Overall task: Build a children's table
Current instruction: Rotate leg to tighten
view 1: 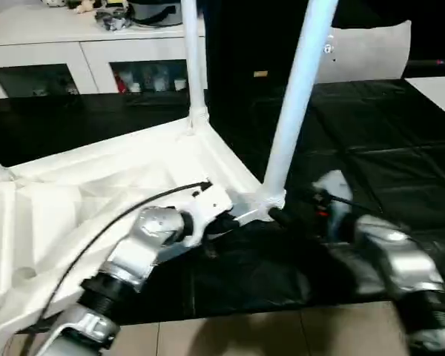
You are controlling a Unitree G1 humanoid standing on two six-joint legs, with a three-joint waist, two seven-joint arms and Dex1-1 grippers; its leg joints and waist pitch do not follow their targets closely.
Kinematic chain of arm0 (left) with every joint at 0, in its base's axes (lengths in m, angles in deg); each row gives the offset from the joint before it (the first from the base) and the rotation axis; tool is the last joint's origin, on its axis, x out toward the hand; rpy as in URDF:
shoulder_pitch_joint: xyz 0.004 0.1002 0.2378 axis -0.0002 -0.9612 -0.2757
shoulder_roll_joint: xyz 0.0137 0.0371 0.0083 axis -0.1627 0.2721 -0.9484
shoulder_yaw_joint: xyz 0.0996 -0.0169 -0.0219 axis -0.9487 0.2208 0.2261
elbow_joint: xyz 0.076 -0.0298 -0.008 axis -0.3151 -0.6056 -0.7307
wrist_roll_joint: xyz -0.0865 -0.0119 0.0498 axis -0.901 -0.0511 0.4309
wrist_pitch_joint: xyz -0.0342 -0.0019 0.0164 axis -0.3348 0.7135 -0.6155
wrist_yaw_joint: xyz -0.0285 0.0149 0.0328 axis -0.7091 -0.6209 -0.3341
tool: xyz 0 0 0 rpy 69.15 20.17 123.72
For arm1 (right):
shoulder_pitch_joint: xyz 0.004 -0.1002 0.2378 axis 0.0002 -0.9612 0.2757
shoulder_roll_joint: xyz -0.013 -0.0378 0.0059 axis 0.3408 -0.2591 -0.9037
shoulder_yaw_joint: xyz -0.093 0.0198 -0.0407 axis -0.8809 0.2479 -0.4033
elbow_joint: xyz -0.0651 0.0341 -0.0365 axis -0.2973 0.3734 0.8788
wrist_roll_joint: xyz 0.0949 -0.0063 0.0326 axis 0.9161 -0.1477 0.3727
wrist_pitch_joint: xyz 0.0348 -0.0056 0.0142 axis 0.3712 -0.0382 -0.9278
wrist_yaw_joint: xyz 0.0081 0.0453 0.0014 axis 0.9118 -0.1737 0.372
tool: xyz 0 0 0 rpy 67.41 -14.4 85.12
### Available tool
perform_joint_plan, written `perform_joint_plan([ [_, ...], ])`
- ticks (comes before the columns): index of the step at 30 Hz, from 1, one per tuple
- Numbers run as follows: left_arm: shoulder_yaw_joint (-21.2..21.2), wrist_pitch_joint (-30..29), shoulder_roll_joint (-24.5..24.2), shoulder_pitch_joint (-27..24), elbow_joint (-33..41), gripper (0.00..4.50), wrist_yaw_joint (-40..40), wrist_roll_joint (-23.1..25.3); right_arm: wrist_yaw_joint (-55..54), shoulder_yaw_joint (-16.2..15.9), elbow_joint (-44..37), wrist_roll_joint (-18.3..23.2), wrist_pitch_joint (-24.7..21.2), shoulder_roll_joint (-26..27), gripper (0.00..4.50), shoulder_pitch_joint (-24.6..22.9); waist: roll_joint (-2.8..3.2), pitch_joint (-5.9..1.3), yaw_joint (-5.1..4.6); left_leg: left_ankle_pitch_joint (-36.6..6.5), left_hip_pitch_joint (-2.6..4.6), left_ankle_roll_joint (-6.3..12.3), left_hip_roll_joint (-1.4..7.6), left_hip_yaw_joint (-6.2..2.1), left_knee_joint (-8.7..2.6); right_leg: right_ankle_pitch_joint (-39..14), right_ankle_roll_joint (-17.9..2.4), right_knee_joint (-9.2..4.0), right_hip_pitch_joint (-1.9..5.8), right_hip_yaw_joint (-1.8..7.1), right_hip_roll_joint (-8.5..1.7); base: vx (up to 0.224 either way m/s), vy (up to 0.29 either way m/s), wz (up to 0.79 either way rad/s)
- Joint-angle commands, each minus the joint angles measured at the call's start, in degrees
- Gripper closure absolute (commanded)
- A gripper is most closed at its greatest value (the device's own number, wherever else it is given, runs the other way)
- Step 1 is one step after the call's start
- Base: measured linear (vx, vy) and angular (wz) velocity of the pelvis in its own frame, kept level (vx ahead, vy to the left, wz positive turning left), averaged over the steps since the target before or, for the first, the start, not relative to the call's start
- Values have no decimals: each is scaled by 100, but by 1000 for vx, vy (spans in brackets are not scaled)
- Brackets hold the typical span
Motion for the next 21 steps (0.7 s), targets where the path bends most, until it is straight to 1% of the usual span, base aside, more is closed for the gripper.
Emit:
perform_joint_plan([
  [1, -295, 221, -224, -92, 71, 450, 711, -59, 420, -177, -168, 41, 157, -117, 6, 41, -79, -324, 50, -531, -106, 649, 178, 7, -307, -1718, -598, -426, 406, 350, -383, 0, 0, 0],
  [3, -384, 261, -374, -107, 92, 450, 1048, -100, 614, -252, -110, 15, 260, -224, 6, 93, -70, -316, 53, -609, -83, 614, 209, 4, -321, -1749, -669, -421, 382, 359, -384, 0, 0, 0],
  [5, -485, 337, -537, -75, 66, 450, 1423, -128, 955, -352, -75, 42, 315, -317, 6, 146, -83, -312, 78, -674, -65, 601, 213, 12, -322, -1790, -713, -421, 374, 363, -384, 0, 0, 0],
  [6, -485, 337, -537, -75, 66, 450, 1423, -128, 955, -352, -75, 42, 315, -317, 6, 146, -68, -313, 100, -684, -63, 588, 228, 7, -325, -1771, -743, -408, 373, 368, -391, 0, 0, 0],
  [8, -600, 442, -695, -35, 54, 450, 1791, -159, 1222, -433, -52, 63, 374, -355, 6, 189, -80, -313, 141, -710, -52, 559, 241, 7, -327, -1718, -779, -394, 369, 377, -399, 0, 0, 0],
  [10, -695, 621, -819, 33, -7, 450, 2066, -164, 1489, -574, -46, 40, 450, -381, 34, 202, -76, -320, 160, -678, -58, 541, 248, 0, -327, -1606, -818, -366, 375, 385, -406, 0, 0, 0],
  [11, -695, 621, -819, 33, -7, 450, 2066, -164, 1489, -574, -46, 40, 450, -381, 34, 202, -103, -319, 154, -696, -67, 558, 244, 6, -324, -1592, -822, -370, 379, 383, -400, 0, 0, 0],
  [13, -738, 776, -888, 119, -90, 450, 2291, -166, 1875, -764, -139, 127, 364, -401, 45, 156, -100, -315, 181, -693, -61, 549, 237, 11, -319, -1606, -825, -371, 381, 384, -409, 0, 0, 0],
  [14, -738, 794, -893, 134, -101, 450, 2323, -168, 1953, -801, -160, 154, 330, -409, 53, 145, -112, -314, 195, -704, -65, 546, 241, 13, -321, -1677, -798, -370, 388, 387, -414, 0, 0, 0],
  [15, -738, 794, -893, 134, -101, 450, 2323, -168, 1953, -801, -160, 154, 330, -409, 67, 145, -106, -315, 202, -707, -59, 547, 241, 17, -320, -1708, -786, -376, 384, 386, -415, 0, 0, 0],
  [16, -731, 794, -892, 153, -116, 450, 2358, -176, 2037, -823, -160, 183, 309, -406, 67, 140, -111, -317, 214, -684, -61, 524, 248, 13, -320, -1716, -771, -373, 384, 390, -422, 0, 0, 0],
  [17, -727, 795, -891, 159, -121, 450, 2366, -177, 2072, -823, -152, 205, 275, -396, 87, 142, -111, -318, 231, -661, -65, 507, 253, 10, -321, -1726, -760, -370, 383, 391, -422, 0, 0, 0],
  [18, -723, 799, -889, 166, -132, 450, 2384, -186, 2112, -823, -132, 223, 269, -382, 87, 148, -98, -321, 252, -668, -56, 491, 256, 10, -320, -1727, -757, -372, 377, 393, -422, 0, 0, 0],
  [21, -736, 824, -887, 186, -169, 450, 2403, -212, 2192, -823, -80, 251, 266, -355, 114, 160, -111, -330, 273, -612, -64, 471, 252, 9, -316, -1622, -772, -353, 386, 395, -420, 0, 0, 0],
])
